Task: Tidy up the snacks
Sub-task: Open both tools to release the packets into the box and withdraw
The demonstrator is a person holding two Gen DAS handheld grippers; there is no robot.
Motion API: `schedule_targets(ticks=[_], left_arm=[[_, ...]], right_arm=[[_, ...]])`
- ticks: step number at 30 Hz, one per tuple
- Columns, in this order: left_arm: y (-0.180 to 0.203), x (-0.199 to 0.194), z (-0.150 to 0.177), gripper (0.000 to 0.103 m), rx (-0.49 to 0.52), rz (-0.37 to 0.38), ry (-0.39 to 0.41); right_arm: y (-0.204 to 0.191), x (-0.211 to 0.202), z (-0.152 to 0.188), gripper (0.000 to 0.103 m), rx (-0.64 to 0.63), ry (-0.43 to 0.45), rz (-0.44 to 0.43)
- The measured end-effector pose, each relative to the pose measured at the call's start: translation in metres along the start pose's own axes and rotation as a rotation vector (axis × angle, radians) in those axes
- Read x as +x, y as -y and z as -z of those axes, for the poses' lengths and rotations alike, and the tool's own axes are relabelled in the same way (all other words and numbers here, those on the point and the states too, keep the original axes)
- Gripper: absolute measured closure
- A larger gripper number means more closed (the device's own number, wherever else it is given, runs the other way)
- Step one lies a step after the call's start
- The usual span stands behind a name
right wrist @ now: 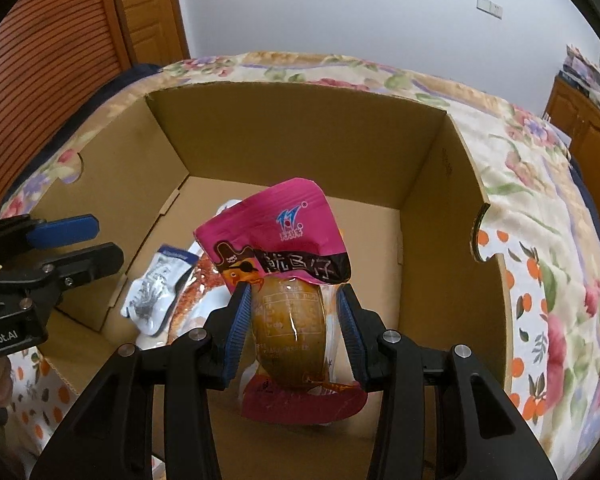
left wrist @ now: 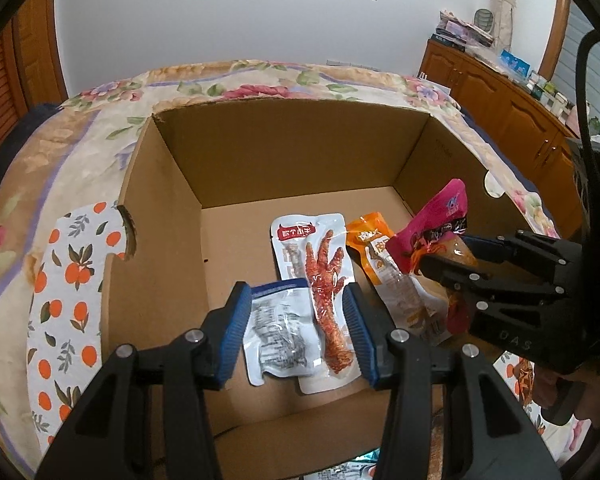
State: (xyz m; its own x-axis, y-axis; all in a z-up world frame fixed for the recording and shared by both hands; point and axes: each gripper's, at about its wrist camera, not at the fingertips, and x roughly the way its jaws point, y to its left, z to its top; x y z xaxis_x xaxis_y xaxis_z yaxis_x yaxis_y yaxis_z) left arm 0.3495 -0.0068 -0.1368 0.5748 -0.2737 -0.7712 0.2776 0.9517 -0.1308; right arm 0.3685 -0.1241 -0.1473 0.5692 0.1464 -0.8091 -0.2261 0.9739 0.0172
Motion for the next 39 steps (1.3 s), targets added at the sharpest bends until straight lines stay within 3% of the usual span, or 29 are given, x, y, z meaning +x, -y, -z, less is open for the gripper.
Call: schedule_targets(ticks=[3,5,7,12,15,18,19,25,32,39], left_arm=[[0.0,-0.003,0.001,0.055,-0.009,0.0,0.006],[0.001,-0.007,0.002,0.055,-0.014,0.001,0.007],[0.003,-0.012,0.003,0.05,-0.02,0.0,0.011],[0.01,-0.035,0.009,0.043,-0.003,-0.012,0.053],[0.015,-0.047,0.01,0.041,0.012,-0.028,0.071],[0.019,-0.061,0.014,0.017,0.011,-0.019,0.101],[0.021,-0.066,0.016,0.013,0.012,-0.018,0.112],[0.033,-0.087,0.027,0.011,0.049,-0.034,0.14],[0.042,-0.109,0.044,0.01,0.078,-0.03,0.15],[0.047,-0.117,0.071,0.01,0.07,-0.011,0.088]], right_arm=[[0.001,-0.002,0.001,0.057,0.007,0.001,-0.007],[0.002,-0.006,0.001,0.05,0.007,0.009,0.001],[0.001,-0.013,0.001,0.048,0.015,0.022,-0.009],[-0.004,-0.047,0.004,0.048,0.021,0.068,-0.032],[-0.006,-0.07,0.011,0.041,0.026,0.097,-0.045],[-0.006,-0.09,0.02,0.036,0.036,0.114,-0.056],[-0.005,-0.096,0.024,0.031,0.039,0.12,-0.058],[-0.002,-0.127,0.041,0.0,0.05,0.16,-0.038],[0.004,-0.143,0.06,0.0,0.065,0.166,-0.007],[0.005,-0.155,0.09,0.0,0.099,0.155,-0.02]])
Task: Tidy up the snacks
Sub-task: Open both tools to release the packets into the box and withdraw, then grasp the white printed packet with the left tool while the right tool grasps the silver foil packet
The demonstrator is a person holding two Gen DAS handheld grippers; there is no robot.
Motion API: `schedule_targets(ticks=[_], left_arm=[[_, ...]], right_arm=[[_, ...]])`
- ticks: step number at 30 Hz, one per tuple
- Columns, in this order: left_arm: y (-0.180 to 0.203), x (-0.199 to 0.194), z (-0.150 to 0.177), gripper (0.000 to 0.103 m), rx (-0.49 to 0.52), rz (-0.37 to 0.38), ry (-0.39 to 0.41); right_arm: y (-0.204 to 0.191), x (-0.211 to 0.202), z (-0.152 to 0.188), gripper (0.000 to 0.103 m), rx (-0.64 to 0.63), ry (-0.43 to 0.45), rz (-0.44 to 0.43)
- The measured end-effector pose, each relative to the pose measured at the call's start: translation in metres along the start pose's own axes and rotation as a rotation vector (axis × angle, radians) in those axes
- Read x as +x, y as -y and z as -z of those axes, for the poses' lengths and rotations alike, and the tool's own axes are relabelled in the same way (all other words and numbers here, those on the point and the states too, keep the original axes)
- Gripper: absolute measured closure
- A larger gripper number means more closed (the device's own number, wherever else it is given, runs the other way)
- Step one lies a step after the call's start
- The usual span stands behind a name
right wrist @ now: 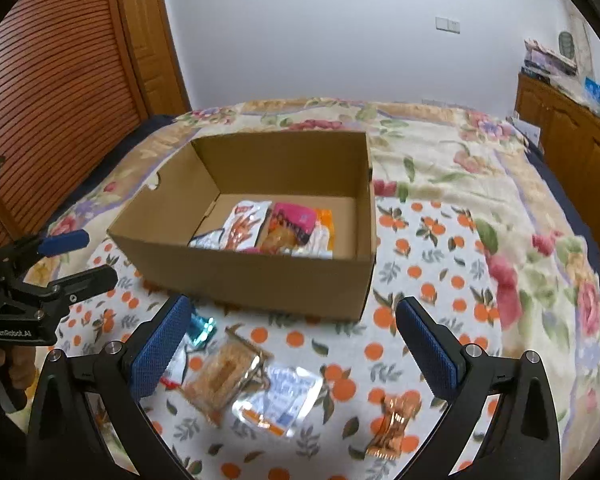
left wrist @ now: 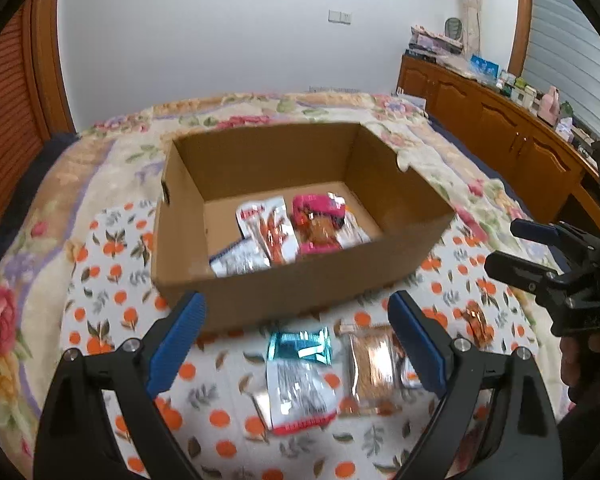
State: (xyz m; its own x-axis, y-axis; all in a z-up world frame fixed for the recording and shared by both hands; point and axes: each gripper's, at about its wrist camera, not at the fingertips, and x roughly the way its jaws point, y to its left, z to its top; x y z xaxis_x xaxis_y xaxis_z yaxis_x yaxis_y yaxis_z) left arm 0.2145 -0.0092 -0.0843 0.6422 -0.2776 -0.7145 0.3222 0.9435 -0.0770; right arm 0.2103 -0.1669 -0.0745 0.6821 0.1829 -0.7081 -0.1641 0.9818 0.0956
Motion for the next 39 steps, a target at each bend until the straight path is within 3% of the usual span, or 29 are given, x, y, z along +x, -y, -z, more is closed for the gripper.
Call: schedule_targets(ticks=[11,29,33,39], left_arm=[[0.002,-0.006,0.034,0.01,-0.018,0.032,-0.076],[0.011,0.067,0.061,0.01,0.031,0.041,-0.253],[0.006,0.08,0.067,0.02,0.016,0.034,-0.301],[0.002,0.097,0.072,0.026,0.002,0.037,-0.343]], right_arm=[[-0.007,-0.014,0.035,0.0,0.035,-0.019,-0.013],[-0.005,0.022,0.071,0.0,0.045,-0.099,-0.033],[-0.004,0.034,0.077,0.0,0.054,-0.132,-0.044],[-0.007,0.047,0.081,0.001,0.049,-0.165,-0.057]])
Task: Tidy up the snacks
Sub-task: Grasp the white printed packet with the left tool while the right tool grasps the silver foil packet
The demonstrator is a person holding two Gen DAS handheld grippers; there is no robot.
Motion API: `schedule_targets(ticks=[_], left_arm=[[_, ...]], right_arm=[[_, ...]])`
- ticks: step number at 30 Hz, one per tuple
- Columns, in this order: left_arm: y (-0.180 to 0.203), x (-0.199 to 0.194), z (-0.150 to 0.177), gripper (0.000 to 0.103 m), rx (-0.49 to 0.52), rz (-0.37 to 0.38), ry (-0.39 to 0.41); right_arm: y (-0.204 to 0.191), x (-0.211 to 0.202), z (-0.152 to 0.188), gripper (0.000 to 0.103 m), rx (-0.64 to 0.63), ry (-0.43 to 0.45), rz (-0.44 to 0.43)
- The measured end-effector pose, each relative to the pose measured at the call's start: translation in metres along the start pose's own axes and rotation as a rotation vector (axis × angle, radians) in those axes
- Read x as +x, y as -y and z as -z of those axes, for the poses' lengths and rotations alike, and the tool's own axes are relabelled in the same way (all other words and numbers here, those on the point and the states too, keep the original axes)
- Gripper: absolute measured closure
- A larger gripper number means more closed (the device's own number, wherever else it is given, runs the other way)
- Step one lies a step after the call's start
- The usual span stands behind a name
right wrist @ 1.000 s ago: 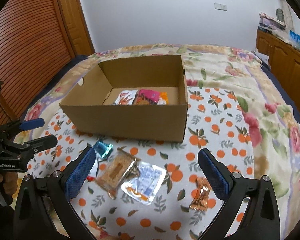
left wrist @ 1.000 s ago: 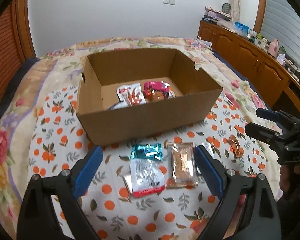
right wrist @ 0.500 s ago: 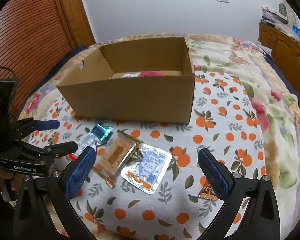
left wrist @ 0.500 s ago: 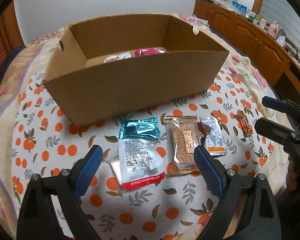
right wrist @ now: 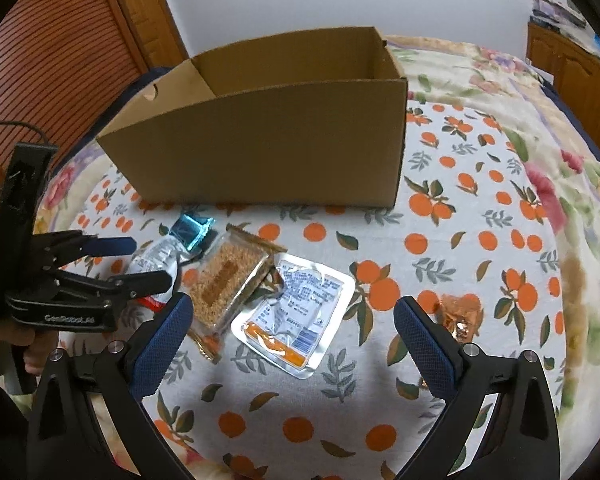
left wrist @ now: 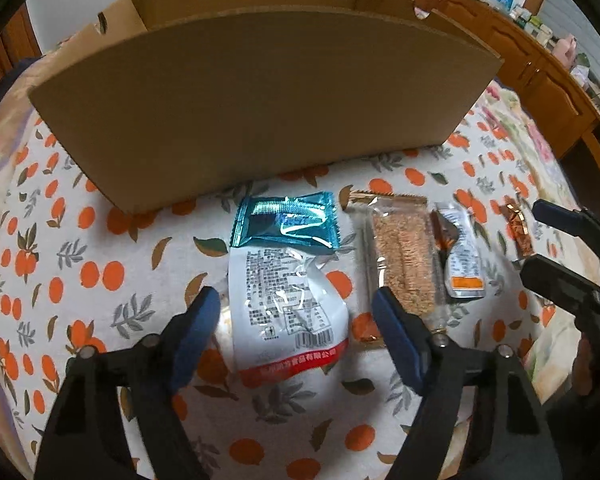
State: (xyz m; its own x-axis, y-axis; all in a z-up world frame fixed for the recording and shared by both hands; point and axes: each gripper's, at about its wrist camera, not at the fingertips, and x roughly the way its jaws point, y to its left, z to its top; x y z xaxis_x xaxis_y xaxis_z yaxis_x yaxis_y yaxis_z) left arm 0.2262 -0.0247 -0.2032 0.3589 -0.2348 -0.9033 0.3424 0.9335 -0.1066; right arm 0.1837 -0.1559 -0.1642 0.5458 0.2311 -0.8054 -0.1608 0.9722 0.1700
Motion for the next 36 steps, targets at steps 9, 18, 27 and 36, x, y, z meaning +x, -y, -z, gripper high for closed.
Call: schedule_targets(ticks=[9,18,27,36], left_arm=[[0.003,0.017,-0.007,0.027,0.028,-0.042,-0.013],[0.012,0.018,-0.01,0.052,0.068,-0.058,-0.032],[0.003,0.004,-0.01,0.053,0.038,-0.048,-0.013],[0.009,0.002,-0.014,0.053,0.048,-0.055,-0.001]], right_arm=[[0.0,0.013,0.003,0.002,-0.001,-0.035,-0.004],[-0.001,0.021,0.004,0.002,-0.001,-0.059,-0.008],[0.011,0.044,0.009,0.028,0.068,-0.137,-0.066],[0.015,0.051,0.001,0.033,0.11,-0.121,-0.078]])
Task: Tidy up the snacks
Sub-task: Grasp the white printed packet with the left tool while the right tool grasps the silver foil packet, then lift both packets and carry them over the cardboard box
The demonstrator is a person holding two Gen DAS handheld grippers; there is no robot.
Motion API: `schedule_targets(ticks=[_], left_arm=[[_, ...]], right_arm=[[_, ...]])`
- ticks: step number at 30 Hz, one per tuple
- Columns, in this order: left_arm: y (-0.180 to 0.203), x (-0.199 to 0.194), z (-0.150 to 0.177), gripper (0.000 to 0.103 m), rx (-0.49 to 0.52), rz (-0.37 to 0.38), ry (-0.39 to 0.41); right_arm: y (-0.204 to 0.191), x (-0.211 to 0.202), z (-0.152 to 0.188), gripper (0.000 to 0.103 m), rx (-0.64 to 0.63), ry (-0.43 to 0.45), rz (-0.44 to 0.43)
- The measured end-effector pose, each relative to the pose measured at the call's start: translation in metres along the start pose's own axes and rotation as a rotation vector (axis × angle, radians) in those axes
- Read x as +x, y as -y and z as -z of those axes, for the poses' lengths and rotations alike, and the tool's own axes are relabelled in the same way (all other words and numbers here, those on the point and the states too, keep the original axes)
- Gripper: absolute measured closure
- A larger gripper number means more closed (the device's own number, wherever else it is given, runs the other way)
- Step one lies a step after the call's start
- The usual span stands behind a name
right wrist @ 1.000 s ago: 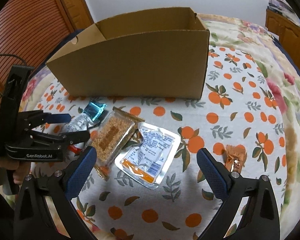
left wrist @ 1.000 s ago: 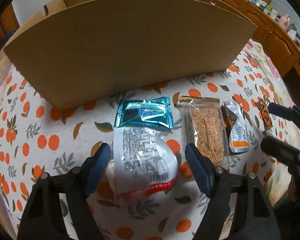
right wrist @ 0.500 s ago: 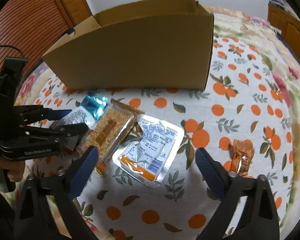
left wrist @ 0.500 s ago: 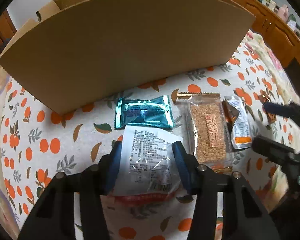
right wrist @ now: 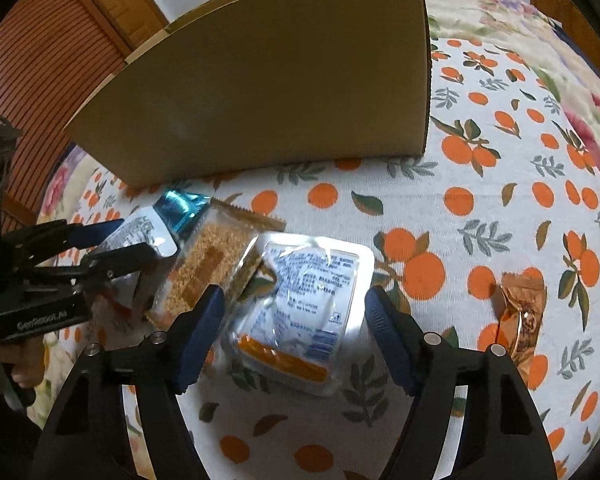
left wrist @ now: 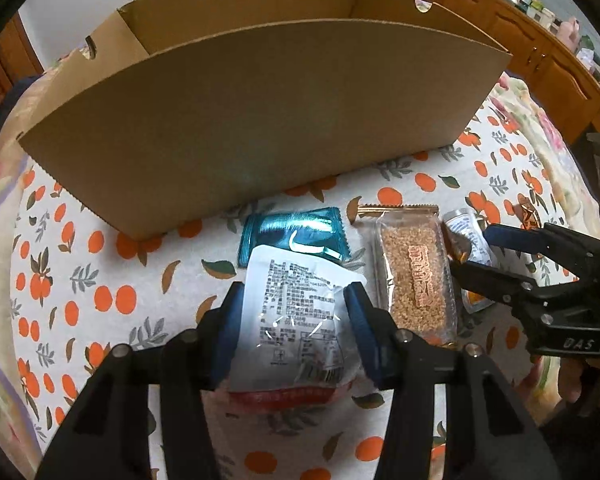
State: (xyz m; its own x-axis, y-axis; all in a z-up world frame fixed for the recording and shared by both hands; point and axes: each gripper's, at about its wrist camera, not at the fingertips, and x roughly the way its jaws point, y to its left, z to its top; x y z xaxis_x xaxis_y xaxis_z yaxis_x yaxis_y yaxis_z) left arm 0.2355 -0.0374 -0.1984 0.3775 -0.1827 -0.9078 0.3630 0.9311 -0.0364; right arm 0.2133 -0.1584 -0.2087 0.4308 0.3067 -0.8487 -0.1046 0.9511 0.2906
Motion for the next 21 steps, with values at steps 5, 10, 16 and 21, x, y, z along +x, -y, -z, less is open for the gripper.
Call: schedule_targets(ticks=[5,10,16,21], left_arm=[[0.0,-0.003,0.001,0.053,0.005,-0.003,0.005],[-0.002,-0.009,-0.001,0.053,0.0,-0.001,0.02],[-0.002,-0.024,-0.004,0.053,-0.001,0.006,0.056],[-0.001,-0.035,-0.008,0.053,0.0,0.019,0.085]], right_arm=[[-0.001,0.003,-0.005,0.048,-0.019,0.006,0.057],[-0.009,0.006,-0.003,0.05,-0.069,-0.019,0.115],[-0.015,0.007,-0.004,0.066,-0.093,-0.036,0.108],[-0.013,0.004,-0.003,0.067,-0.089,-0.046,0.094]])
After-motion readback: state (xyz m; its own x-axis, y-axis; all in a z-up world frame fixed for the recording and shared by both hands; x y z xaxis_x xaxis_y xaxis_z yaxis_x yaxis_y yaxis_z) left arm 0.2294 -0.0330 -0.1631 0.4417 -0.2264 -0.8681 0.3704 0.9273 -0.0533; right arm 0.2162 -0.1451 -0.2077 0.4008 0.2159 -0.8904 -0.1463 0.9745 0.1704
